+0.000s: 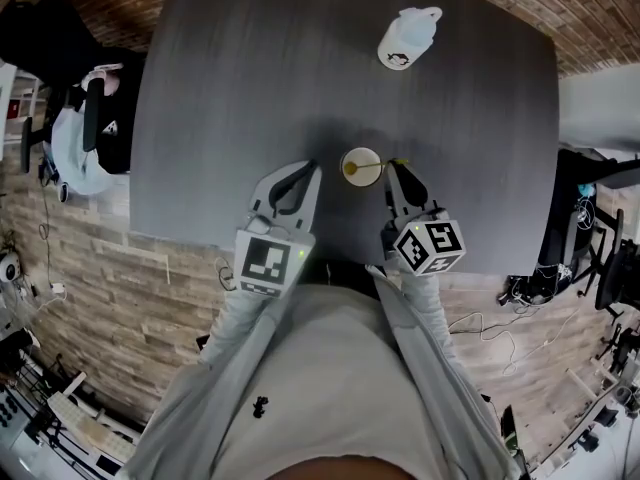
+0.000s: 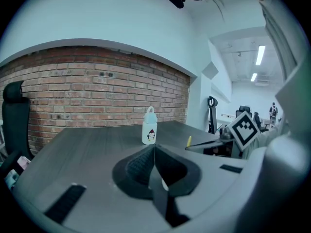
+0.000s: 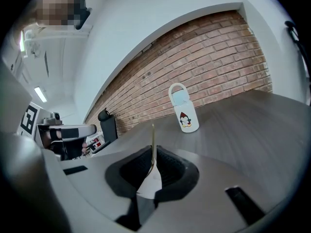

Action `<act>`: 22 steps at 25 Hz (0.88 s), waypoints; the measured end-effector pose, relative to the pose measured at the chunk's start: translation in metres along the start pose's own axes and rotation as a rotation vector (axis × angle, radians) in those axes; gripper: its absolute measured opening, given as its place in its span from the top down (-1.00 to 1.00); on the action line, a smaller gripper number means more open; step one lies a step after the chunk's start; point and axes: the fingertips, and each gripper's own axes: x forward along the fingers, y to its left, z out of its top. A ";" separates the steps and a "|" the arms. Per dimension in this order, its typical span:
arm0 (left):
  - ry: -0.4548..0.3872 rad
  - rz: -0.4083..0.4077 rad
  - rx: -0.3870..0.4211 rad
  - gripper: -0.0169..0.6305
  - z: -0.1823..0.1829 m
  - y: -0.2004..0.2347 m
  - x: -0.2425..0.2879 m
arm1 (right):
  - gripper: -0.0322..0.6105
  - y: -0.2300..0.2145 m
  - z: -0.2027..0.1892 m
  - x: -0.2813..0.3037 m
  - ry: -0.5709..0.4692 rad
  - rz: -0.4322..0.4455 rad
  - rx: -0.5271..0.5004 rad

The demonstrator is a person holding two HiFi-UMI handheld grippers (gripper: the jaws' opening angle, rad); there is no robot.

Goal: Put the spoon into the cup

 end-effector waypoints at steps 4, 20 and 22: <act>-0.003 0.004 0.003 0.89 0.002 0.000 0.000 | 0.74 -0.003 0.000 0.001 0.003 -0.004 0.025; -0.012 -0.007 0.014 0.89 0.007 0.000 -0.001 | 0.49 -0.001 0.004 0.002 0.016 0.003 0.003; -0.013 -0.005 0.017 0.89 0.007 0.001 -0.002 | 0.46 -0.001 0.005 0.001 0.005 0.002 0.005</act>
